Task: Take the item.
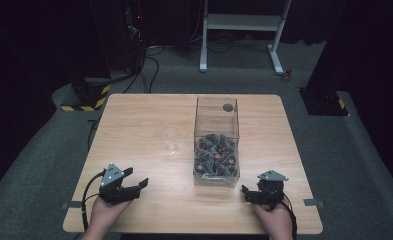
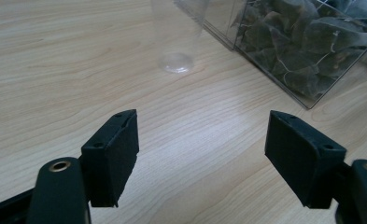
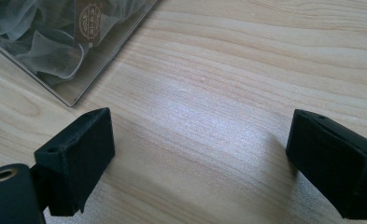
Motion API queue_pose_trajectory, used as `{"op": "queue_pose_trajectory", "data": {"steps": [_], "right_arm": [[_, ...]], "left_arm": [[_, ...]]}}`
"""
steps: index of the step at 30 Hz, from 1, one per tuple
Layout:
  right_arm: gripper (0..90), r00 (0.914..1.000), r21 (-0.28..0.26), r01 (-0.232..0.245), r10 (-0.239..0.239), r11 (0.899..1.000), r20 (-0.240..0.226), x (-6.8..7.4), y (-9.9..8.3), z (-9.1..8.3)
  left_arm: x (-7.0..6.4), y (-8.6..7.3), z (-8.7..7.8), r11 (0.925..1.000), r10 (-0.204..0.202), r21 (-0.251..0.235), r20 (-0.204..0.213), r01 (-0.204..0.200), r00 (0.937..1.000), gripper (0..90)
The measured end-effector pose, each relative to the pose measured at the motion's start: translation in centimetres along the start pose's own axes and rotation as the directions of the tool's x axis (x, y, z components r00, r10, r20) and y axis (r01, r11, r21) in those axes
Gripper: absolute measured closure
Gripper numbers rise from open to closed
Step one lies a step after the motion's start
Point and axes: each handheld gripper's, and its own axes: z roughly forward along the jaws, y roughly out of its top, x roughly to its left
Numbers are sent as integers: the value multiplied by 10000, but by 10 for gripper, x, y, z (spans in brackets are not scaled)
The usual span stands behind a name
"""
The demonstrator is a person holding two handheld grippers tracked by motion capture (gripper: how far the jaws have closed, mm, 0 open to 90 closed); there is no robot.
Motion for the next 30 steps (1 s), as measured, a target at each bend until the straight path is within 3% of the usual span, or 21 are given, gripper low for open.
{"op": "queue_pose_trajectory", "data": {"steps": [10, 14, 22, 28, 30], "right_arm": [[78, 10000, -10, 28, -28, 10000, -3, 0, 0, 0], [77, 10000, -8, 25, -25, 10000, -3, 0, 0, 0], [77, 10000, -11, 35, -35, 10000, -14, 0, 0, 0], [77, 10000, -1, 59, -59, 10000, -13, 0, 0, 0], [77, 10000, 0, 61, -61, 10000, -13, 0, 0, 0]], "left_arm": [[-17, 14, 6, 9984, 412, -396, 419, -396, 9983, 273], [-20, 17, 8, 9988, 302, -406, 567, -279, 9979, 279], [-26, 26, 13, 9975, 510, -528, 812, -468, 9954, 293], [-30, 34, 18, 9972, 338, -704, 977, -270, 9946, 314], [-34, 38, 20, 9961, 540, -746, 956, -470, 9940, 314]]}}
